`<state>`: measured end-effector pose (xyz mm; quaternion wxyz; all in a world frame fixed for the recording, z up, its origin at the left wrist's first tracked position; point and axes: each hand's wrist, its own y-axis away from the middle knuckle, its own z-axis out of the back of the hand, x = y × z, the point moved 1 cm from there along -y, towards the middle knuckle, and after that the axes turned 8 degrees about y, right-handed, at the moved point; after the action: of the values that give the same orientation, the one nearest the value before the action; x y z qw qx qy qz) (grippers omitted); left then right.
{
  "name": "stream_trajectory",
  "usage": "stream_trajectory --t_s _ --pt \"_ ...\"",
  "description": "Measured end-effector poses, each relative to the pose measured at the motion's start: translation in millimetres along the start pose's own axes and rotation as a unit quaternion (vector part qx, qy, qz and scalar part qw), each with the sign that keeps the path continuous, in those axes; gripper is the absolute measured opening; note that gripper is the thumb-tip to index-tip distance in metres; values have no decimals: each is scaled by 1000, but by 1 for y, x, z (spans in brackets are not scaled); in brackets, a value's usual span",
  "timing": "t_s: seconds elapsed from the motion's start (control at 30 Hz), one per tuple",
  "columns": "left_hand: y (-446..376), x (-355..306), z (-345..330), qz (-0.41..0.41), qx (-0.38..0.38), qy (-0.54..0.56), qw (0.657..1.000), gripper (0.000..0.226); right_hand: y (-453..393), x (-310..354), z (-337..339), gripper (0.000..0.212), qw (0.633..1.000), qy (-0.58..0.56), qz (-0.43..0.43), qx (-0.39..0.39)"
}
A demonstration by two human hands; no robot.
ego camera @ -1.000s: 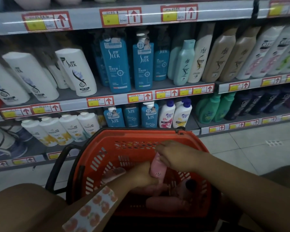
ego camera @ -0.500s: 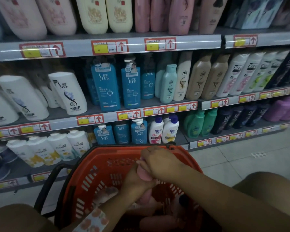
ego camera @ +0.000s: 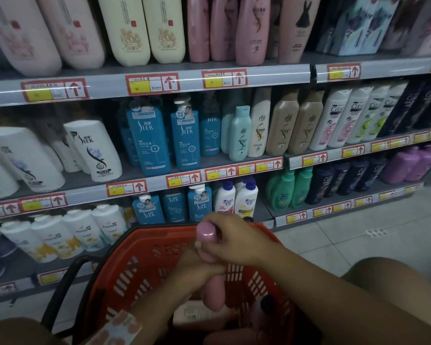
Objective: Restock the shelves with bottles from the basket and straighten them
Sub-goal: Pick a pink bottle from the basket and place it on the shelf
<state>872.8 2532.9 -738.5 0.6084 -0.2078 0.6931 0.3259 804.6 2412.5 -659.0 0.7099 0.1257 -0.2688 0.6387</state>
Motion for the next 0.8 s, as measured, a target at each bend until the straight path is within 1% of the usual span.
stream_trajectory --t_s 0.13,0.2,0.27,0.33,0.4,0.47,0.53,0.67,0.8 --pt "3 -22 -3 -29 30 30 999 56 -5 6 5 25 999 -20 -20 -35" --pt "3 -28 -2 -22 44 35 998 56 -8 4 9 23 997 -42 -46 -44" --pt "1 -32 3 0 61 38 997 56 -14 -2 15 25 991 -93 -74 -60" --pt "0 -37 8 31 84 78 993 55 -18 -8 23 26 974 -180 -107 -83" --pt "3 -40 12 63 102 146 982 48 -20 -10 32 22 946 -278 -140 -94" --pt "8 -43 13 97 111 193 970 48 -22 -10 41 23 922 -338 -157 -105" --pt "11 -42 12 117 124 211 962 50 -23 -12 49 22 906 -370 -161 -127" --pt "17 -44 7 154 135 216 955 51 -26 -15 61 20 877 -417 -170 -167" --pt "20 -42 8 185 157 192 951 55 -27 -15 66 15 862 -438 -166 -193"
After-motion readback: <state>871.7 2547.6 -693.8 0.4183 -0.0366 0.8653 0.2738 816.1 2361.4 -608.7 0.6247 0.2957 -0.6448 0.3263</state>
